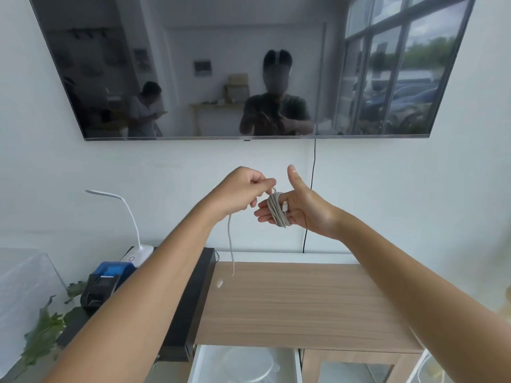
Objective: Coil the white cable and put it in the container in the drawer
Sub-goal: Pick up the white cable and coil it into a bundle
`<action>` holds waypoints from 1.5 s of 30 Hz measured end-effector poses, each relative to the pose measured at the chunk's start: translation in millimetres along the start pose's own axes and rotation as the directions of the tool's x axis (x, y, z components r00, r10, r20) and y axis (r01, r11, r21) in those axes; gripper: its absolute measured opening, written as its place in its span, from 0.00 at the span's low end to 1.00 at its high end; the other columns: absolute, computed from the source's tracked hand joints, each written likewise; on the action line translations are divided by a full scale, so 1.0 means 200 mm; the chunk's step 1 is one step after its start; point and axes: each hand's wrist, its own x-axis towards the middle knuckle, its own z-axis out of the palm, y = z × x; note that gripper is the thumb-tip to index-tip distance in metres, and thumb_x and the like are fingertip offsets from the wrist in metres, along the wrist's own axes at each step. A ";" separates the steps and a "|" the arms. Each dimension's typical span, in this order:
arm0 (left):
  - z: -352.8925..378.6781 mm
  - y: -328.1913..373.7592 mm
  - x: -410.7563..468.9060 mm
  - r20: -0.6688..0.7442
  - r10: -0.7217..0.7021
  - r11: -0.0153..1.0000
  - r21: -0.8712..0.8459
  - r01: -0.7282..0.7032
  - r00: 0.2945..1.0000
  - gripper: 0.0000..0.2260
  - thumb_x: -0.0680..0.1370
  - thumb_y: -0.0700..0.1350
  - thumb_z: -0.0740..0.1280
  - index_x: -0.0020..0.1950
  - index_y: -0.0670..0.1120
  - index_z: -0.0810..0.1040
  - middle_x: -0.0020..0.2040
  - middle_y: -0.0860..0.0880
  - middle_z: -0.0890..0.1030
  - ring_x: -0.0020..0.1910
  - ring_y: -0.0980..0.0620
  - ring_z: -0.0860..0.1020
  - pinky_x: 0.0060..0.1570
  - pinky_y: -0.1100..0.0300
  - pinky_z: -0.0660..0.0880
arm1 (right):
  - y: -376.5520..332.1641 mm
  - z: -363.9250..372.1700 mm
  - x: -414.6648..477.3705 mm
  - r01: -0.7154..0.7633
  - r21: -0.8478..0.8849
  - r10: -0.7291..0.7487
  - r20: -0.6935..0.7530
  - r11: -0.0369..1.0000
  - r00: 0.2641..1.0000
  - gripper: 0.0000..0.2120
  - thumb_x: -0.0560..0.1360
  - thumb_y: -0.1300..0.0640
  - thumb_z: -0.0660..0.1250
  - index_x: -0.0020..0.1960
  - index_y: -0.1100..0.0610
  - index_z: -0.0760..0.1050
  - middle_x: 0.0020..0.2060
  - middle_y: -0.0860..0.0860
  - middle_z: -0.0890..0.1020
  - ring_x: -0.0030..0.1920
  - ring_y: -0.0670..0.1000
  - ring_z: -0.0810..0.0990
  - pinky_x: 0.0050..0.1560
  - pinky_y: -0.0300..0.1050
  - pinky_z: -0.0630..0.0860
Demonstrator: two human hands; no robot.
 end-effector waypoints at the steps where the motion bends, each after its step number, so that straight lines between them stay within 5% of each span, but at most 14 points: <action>1: 0.02 0.00 -0.01 -0.008 0.010 1.000 -0.002 -0.010 1.000 0.15 0.80 0.53 0.64 0.41 0.45 0.81 0.29 0.53 0.74 0.26 0.56 0.73 0.26 0.65 0.68 | 0.01 0.00 0.01 0.024 0.011 -0.024 -0.045 1.000 0.999 0.49 0.79 0.29 0.36 0.66 0.66 0.77 0.59 0.62 0.84 0.62 0.56 0.83 0.68 0.51 0.74; 6: 0.14 -0.02 -0.10 -0.026 0.075 0.989 -0.124 -0.078 0.997 0.13 0.84 0.44 0.57 0.46 0.42 0.79 0.36 0.50 0.72 0.25 0.55 0.71 0.26 0.61 0.66 | 0.02 0.01 0.03 0.150 0.224 -0.127 -0.112 0.963 0.986 0.49 0.81 0.31 0.35 0.60 0.73 0.76 0.46 0.61 0.82 0.51 0.57 0.79 0.61 0.49 0.72; 10: 0.19 -0.09 -0.16 -0.036 0.104 0.932 -0.345 -0.110 0.994 0.13 0.85 0.43 0.58 0.47 0.41 0.78 0.33 0.51 0.70 0.23 0.54 0.69 0.27 0.61 0.66 | 0.02 -0.01 0.06 0.213 0.481 -0.166 -0.140 0.851 0.976 0.47 0.80 0.30 0.38 0.69 0.69 0.72 0.61 0.62 0.84 0.63 0.56 0.82 0.65 0.49 0.73; 14: 0.24 -0.17 -0.20 0.125 0.048 0.855 -0.518 0.024 0.991 0.15 0.84 0.52 0.60 0.44 0.45 0.79 0.30 0.53 0.69 0.24 0.54 0.67 0.29 0.63 0.67 | 0.01 -0.02 0.07 0.225 0.686 -0.221 -0.096 0.692 0.971 0.48 0.79 0.28 0.42 0.70 0.71 0.69 0.65 0.66 0.79 0.67 0.61 0.79 0.67 0.50 0.74; 19: 0.26 -0.28 -0.23 0.324 -0.012 0.711 -0.663 0.236 0.946 0.14 0.82 0.54 0.64 0.41 0.48 0.78 0.33 0.52 0.65 0.26 0.55 0.63 0.27 0.65 0.63 | -0.03 -0.02 0.05 0.205 0.743 -0.238 -0.062 0.638 0.969 0.48 0.79 0.28 0.43 0.68 0.72 0.71 0.65 0.66 0.79 0.65 0.62 0.81 0.61 0.49 0.80; 27: 0.07 -0.31 -0.12 0.247 -0.209 0.813 -0.493 0.308 0.946 0.09 0.81 0.50 0.67 0.43 0.49 0.75 0.33 0.54 0.67 0.27 0.58 0.62 0.25 0.66 0.55 | -0.05 0.02 -0.02 0.011 0.573 -0.118 0.150 0.820 0.982 0.51 0.78 0.27 0.44 0.67 0.73 0.74 0.65 0.69 0.79 0.64 0.63 0.81 0.63 0.51 0.80; 30: 0.00 -0.23 -0.06 0.227 -0.195 0.889 -0.371 0.270 0.954 0.08 0.82 0.47 0.63 0.45 0.47 0.76 0.29 0.55 0.69 0.27 0.56 0.63 0.24 0.67 0.59 | -0.05 0.07 -0.01 -0.072 0.464 -0.042 0.230 0.883 0.972 0.53 0.77 0.26 0.43 0.69 0.73 0.72 0.65 0.70 0.78 0.65 0.63 0.79 0.65 0.50 0.78; 33: -0.04 -0.11 -0.03 0.251 -0.149 0.947 -0.242 0.211 0.956 0.14 0.80 0.54 0.66 0.39 0.47 0.76 0.24 0.54 0.72 0.24 0.54 0.70 0.28 0.65 0.68 | -0.04 0.11 0.00 -0.117 0.322 0.019 0.294 0.940 0.956 0.54 0.76 0.24 0.41 0.67 0.72 0.74 0.63 0.68 0.80 0.62 0.62 0.82 0.60 0.47 0.80; 38: -0.05 0.02 -0.03 0.084 -0.065 0.997 -0.024 0.067 0.994 0.14 0.79 0.53 0.66 0.39 0.47 0.82 0.29 0.57 0.74 0.25 0.56 0.68 0.26 0.65 0.63 | 0.01 0.12 0.05 -0.078 0.210 0.056 0.113 0.975 0.992 0.54 0.76 0.25 0.38 0.64 0.71 0.76 0.58 0.66 0.84 0.62 0.62 0.83 0.57 0.47 0.82; 40: -0.01 0.03 -0.06 0.049 -0.001 0.999 -0.042 0.003 0.999 0.14 0.81 0.49 0.63 0.38 0.47 0.80 0.25 0.58 0.73 0.21 0.59 0.69 0.22 0.69 0.64 | 0.03 0.10 0.06 0.016 0.257 -0.016 -0.003 0.966 1.000 0.52 0.78 0.27 0.36 0.60 0.70 0.79 0.54 0.65 0.86 0.59 0.61 0.84 0.63 0.49 0.78; 43: 0.06 -0.01 -0.12 0.000 0.048 0.996 -0.079 -0.048 0.999 0.13 0.82 0.46 0.60 0.41 0.48 0.80 0.33 0.53 0.74 0.21 0.58 0.69 0.23 0.68 0.64 | 0.03 0.06 0.07 0.110 0.363 -0.089 -0.074 0.925 0.993 0.49 0.79 0.29 0.38 0.51 0.66 0.83 0.42 0.60 0.85 0.47 0.56 0.83 0.57 0.49 0.76; 45: 0.10 -0.06 -0.14 -0.058 0.068 0.986 -0.151 -0.077 0.996 0.13 0.83 0.44 0.59 0.43 0.46 0.79 0.35 0.52 0.72 0.22 0.57 0.69 0.25 0.66 0.65 | 0.03 0.05 0.08 0.133 0.385 -0.109 -0.084 0.913 0.990 0.48 0.80 0.29 0.39 0.58 0.68 0.81 0.47 0.61 0.85 0.50 0.57 0.82 0.60 0.50 0.76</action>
